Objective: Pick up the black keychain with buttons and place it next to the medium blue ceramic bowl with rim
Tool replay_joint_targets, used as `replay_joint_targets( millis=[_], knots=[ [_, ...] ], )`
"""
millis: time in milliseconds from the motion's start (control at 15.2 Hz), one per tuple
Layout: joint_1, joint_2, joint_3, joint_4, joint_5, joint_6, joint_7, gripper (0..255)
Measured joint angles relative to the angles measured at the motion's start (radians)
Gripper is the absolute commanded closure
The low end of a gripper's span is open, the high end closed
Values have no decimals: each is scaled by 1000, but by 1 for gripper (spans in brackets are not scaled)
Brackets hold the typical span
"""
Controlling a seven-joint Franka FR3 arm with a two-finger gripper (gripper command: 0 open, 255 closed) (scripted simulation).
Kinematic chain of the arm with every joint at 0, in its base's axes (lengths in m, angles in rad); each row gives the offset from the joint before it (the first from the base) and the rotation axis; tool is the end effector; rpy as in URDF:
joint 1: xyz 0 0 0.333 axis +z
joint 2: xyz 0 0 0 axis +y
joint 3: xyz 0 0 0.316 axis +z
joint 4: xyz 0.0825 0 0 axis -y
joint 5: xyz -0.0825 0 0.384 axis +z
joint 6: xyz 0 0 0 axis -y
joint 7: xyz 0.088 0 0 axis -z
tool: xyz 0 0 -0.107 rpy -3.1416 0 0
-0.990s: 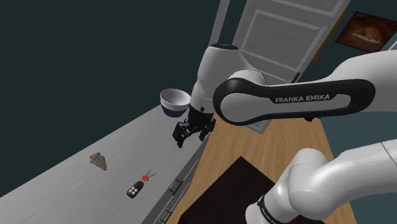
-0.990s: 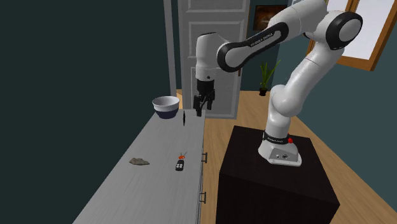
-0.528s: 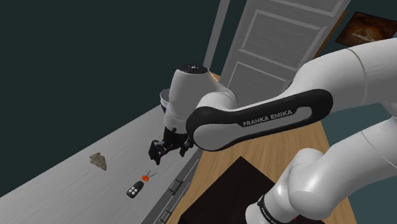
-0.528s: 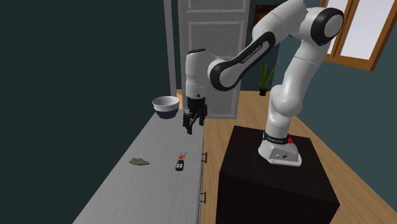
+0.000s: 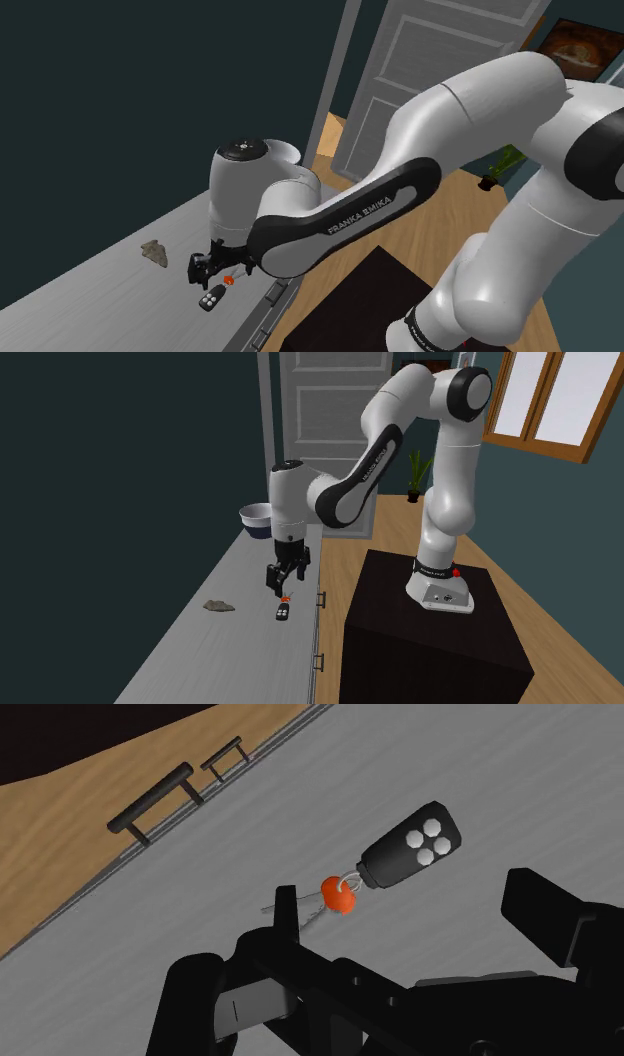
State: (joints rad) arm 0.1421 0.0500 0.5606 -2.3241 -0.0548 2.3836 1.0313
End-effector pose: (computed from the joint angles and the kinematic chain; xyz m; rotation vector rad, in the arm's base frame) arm 0.3921 0.3313 0.3232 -3.1025 0.4529 -0.0316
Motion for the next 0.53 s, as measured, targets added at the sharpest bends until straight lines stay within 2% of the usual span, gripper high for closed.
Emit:
replay_joint_targets(
  millis=[198,528],
  knots=[
    [28,102,0,53,-85,28,97,0],
    [46,172,-20,58,-147,81,145,0]
  ],
)
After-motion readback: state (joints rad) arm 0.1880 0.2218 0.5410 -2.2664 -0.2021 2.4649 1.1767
